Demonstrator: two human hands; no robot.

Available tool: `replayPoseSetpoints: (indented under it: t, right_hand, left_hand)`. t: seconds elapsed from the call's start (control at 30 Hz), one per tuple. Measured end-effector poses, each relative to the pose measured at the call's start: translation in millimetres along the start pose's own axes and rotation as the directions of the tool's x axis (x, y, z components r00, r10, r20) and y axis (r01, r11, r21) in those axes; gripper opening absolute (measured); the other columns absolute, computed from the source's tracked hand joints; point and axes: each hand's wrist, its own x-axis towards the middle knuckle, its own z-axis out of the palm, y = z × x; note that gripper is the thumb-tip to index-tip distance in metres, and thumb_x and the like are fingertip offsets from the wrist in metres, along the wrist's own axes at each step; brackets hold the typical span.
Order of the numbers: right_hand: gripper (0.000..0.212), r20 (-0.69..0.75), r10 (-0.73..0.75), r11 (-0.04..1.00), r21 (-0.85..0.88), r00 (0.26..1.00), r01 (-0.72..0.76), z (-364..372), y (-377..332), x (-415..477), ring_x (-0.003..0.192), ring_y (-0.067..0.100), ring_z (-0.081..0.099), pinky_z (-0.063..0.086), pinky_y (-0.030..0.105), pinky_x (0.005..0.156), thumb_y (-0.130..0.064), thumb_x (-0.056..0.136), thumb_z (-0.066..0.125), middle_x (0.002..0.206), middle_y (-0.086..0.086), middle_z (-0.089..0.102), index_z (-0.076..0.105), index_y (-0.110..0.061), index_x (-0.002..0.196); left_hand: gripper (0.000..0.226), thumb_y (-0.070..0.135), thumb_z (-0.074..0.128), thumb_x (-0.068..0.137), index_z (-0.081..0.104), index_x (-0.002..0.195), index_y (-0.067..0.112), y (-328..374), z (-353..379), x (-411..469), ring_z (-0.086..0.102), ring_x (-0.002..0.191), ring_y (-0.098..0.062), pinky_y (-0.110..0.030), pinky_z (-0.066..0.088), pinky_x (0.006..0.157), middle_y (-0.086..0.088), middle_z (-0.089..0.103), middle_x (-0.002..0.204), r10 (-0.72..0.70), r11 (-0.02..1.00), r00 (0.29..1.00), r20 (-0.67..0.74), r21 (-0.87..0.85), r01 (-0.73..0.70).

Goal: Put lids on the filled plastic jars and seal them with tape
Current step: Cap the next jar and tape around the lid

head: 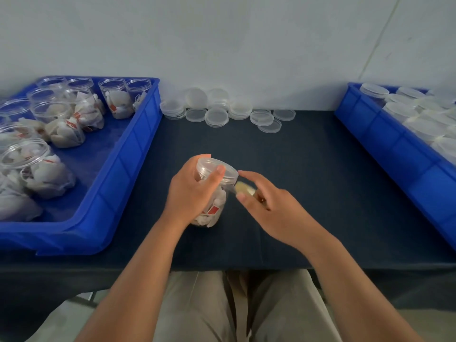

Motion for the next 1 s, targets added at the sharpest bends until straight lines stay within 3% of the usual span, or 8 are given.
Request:
replayPoseSetpoints:
  t: [0.2,0.27,0.37,0.57,0.63,0.77,0.9,1.0]
  right_hand:
    - [0.045,0.013,0.014,0.996,-0.083,1.000,-0.013,-17.1,11.9,2.5,0.072,0.009,0.063,0.054,0.029,0.062,-0.067,0.101,0.040,0.078,-0.008,0.064,0.030,-0.068,0.145]
    - [0.046,0.035,0.010,0.997,-0.082,0.999,-0.007,-16.9,11.5,4.9,0.074,0.000,0.062,0.047,0.019,0.060,-0.066,0.102,0.039,0.081,-0.021,0.063,0.031,-0.067,0.147]
    - [0.045,0.043,0.000,0.998,-0.063,0.999,0.003,-14.7,7.7,6.6,0.082,-0.024,0.054,0.043,0.005,0.065,-0.062,0.105,0.042,0.084,-0.051,0.055,0.041,-0.059,0.150]
    - [0.045,-0.042,0.054,0.996,-0.069,0.998,-0.057,-11.3,-2.3,0.0,0.104,-0.014,0.057,0.043,0.011,0.080,-0.061,0.105,0.046,0.129,-0.034,0.063,0.049,-0.052,0.149]
    - [0.046,-0.073,0.062,0.992,-0.106,0.995,-0.070,-8.8,-6.1,-4.9,0.116,-0.003,0.060,0.050,0.019,0.089,-0.061,0.105,0.046,0.136,-0.027,0.064,0.051,-0.050,0.150]
    - [0.044,-0.116,-0.013,0.985,-0.172,0.993,-0.007,2.3,-13.7,-10.6,0.095,0.003,0.067,0.057,0.026,0.079,-0.052,0.108,0.046,0.113,-0.016,0.073,0.051,-0.045,0.150]
    - [0.054,-0.120,0.010,0.999,-0.033,0.993,-0.014,8.4,-9.2,-12.2,0.084,0.001,0.064,0.051,0.020,0.065,-0.060,0.104,0.046,0.095,-0.017,0.068,0.035,-0.046,0.155]
    - [0.052,-0.062,0.024,1.000,0.015,0.998,-0.023,1.3,-4.0,-15.9,0.069,0.017,0.064,0.053,0.039,0.055,-0.062,0.102,0.044,0.077,-0.001,0.064,0.028,-0.052,0.150]
  left_hand:
    - [0.068,0.083,0.040,0.084,0.065,0.131,0.040,-7.3,-14.1,17.4,0.062,0.116,0.006,-0.021,0.048,0.097,0.023,0.068,0.121,0.009,0.993,0.970,0.242,-0.118,0.020]
    - [0.074,0.085,0.049,0.083,0.070,0.128,0.031,-11.6,-9.1,13.7,0.071,0.112,-0.015,-0.036,0.058,0.096,0.001,0.075,0.121,-0.057,0.935,0.905,0.422,-0.295,0.197]
    - [0.089,0.090,0.057,0.079,0.076,0.116,0.012,-16.5,-3.3,8.3,0.074,0.099,-0.026,-0.033,0.062,0.085,-0.017,0.076,0.111,-0.122,0.843,0.828,0.547,-0.384,0.378]
    - [0.025,0.052,0.054,0.104,0.074,0.114,0.041,-6.6,-7.5,3.1,0.070,0.100,0.004,-0.011,0.055,0.075,0.031,0.073,0.107,0.044,0.985,0.994,0.095,-0.172,-0.027]
    - [0.041,0.069,0.049,0.098,0.067,0.128,0.046,2.0,-9.2,-4.7,0.066,0.103,0.011,-0.009,0.051,0.075,0.036,0.068,0.111,0.074,0.995,0.993,0.094,-0.079,-0.067]
    - [0.098,0.106,0.045,0.059,0.040,0.141,0.052,13.9,6.6,-25.3,0.058,0.104,0.009,-0.020,0.046,0.080,0.031,0.057,0.114,0.013,0.993,0.996,0.085,0.115,-0.022]
    - [0.076,0.089,0.067,0.064,0.048,0.129,0.054,12.3,10.7,-25.4,0.058,0.100,0.016,-0.019,0.050,0.076,0.033,0.062,0.105,0.018,1.000,0.998,-0.055,0.013,-0.017]
    - [0.067,0.081,0.067,0.069,0.054,0.128,0.052,10.2,3.0,-15.6,0.060,0.099,0.017,-0.013,0.052,0.071,0.047,0.056,0.110,0.014,0.999,1.000,0.010,-0.046,-0.014]
